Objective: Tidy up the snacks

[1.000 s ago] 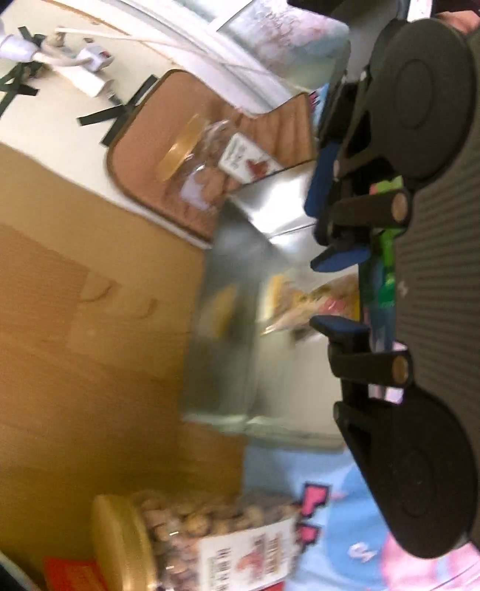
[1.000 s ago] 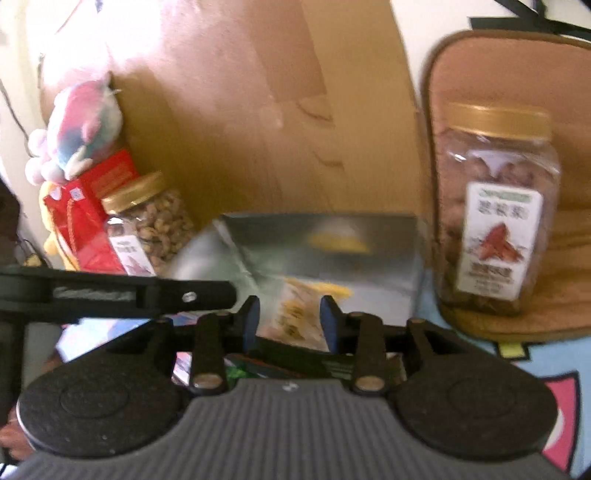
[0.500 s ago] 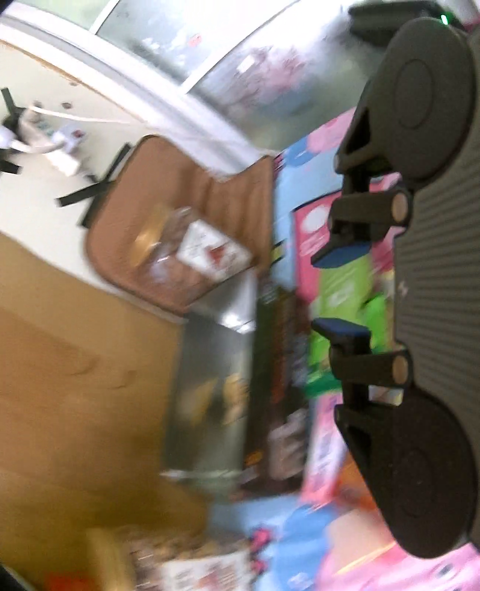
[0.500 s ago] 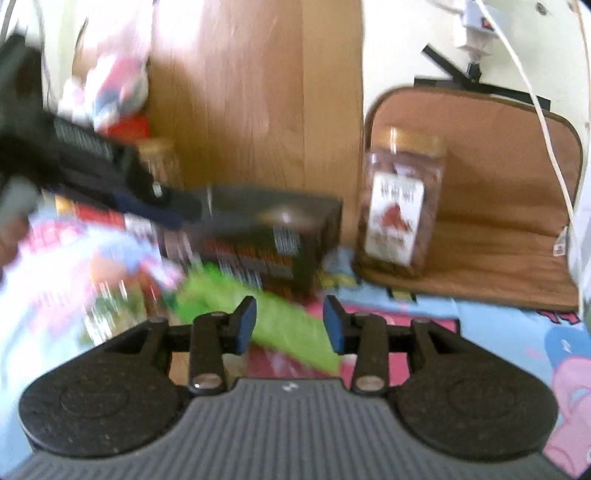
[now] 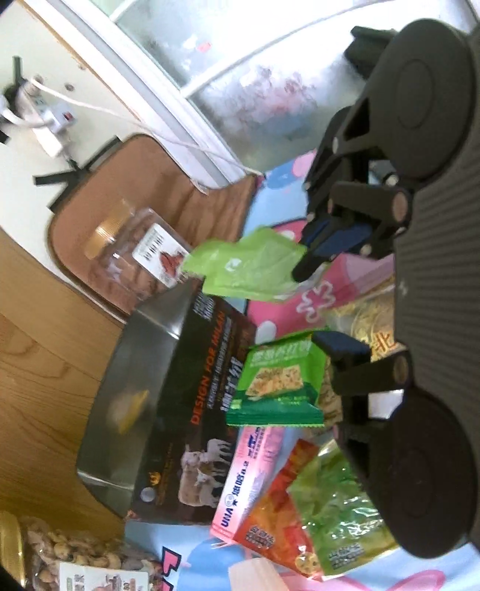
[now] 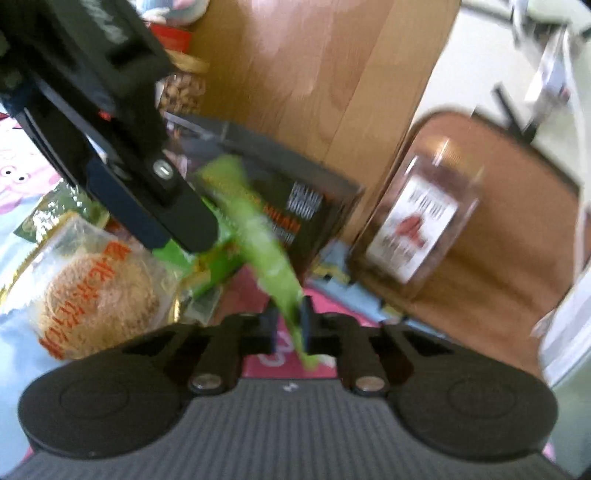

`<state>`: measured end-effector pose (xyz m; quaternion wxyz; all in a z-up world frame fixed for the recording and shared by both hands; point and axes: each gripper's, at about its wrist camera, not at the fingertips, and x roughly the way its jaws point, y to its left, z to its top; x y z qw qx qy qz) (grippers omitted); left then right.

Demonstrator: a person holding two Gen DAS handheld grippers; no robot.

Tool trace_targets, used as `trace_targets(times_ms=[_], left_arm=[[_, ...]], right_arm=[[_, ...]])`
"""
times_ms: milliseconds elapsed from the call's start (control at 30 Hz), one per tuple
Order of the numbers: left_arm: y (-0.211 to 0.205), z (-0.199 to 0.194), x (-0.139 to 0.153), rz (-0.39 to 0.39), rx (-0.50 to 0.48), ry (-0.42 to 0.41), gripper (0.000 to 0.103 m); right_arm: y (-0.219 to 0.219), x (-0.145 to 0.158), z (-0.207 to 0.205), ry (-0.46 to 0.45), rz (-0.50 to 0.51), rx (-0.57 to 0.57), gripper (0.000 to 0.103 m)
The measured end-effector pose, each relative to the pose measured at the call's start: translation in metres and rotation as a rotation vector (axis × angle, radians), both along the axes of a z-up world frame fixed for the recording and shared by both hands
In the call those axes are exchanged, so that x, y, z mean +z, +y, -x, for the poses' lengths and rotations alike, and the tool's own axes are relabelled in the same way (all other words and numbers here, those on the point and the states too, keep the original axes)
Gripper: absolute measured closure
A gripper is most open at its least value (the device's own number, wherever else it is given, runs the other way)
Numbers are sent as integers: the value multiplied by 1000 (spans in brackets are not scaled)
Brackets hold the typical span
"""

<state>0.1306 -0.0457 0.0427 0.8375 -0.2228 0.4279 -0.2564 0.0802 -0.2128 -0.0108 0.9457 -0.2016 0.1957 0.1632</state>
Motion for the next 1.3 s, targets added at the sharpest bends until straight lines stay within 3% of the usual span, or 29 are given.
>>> trace_targets(times_ms=[200, 267, 367, 467, 533, 567, 600, 633, 667, 767, 867, 1000, 1100, 1200, 1300], left_arm=[[21, 24, 20, 107, 28, -63, 34], [25, 34, 26, 106, 37, -97, 20], [29, 39, 23, 68, 68, -83, 20], [42, 33, 6, 88, 95, 0, 26], [50, 32, -3, 130, 87, 32, 28], [52, 33, -5, 133, 85, 32, 28], [52, 33, -5, 127, 85, 26, 28], [52, 33, -5, 122, 81, 19, 31], [50, 33, -4, 123, 72, 14, 33], [42, 33, 0, 126, 27, -8, 33], [24, 35, 5, 122, -57, -24, 33], [-10, 42, 1, 117, -187, 14, 41], [-26, 48, -16, 119, -271, 80, 48], [-30, 52, -31, 47, -260, 118, 52], [-17, 49, -47, 17, -184, 157, 53]], right_arm=[[20, 25, 39, -108, 77, 59, 97], [34, 23, 50, -137, 130, 90, 101], [59, 8, 64, -222, 259, 132, 101], [75, -2, 74, -179, 247, 170, 93], [73, 3, 78, -115, 145, 196, 92], [65, 9, 76, -48, 49, 207, 86], [56, 15, 74, 9, -44, 220, 79], [43, 21, 70, 58, -142, 226, 61], [30, 26, 67, 91, -234, 211, 54], [-16, 34, 57, 148, -466, 61, 54], [-57, 21, 54, 239, -674, -96, 54], [-84, -5, 55, 359, -793, -205, 55], [-89, -11, 55, 419, -857, -206, 55], [-90, -22, 36, 497, -922, -206, 57], [-91, -26, 38, 519, -979, -183, 58]])
